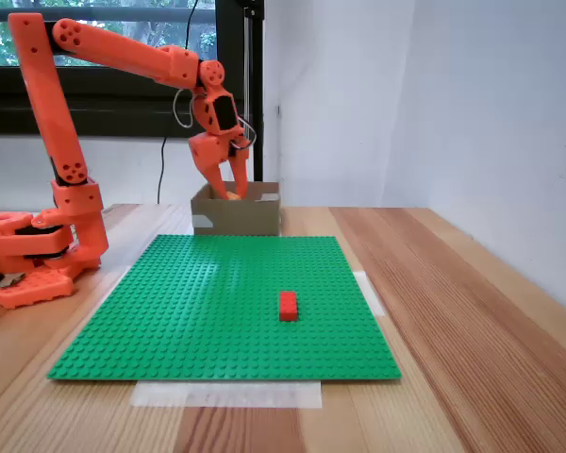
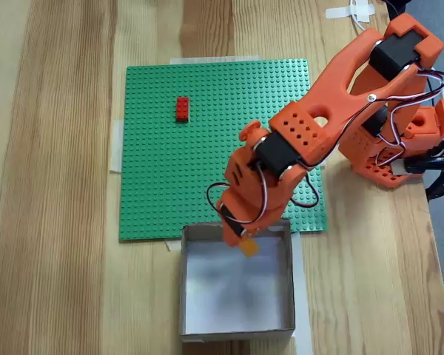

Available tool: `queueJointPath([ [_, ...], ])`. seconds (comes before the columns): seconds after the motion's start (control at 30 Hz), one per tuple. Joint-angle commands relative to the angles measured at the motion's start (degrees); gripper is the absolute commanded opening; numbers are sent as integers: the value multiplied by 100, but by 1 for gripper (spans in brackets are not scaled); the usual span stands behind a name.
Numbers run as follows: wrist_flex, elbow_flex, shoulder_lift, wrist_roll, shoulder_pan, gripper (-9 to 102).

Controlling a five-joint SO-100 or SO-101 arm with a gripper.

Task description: Pick the yellow lego block and put it in the box.

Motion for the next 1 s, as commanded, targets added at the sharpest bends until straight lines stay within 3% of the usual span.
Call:
queueJointPath([
  [0.0, 35, -387, -114, 70, 9, 8],
  [0.97, 615, -1564, -1433, 158, 431, 9],
])
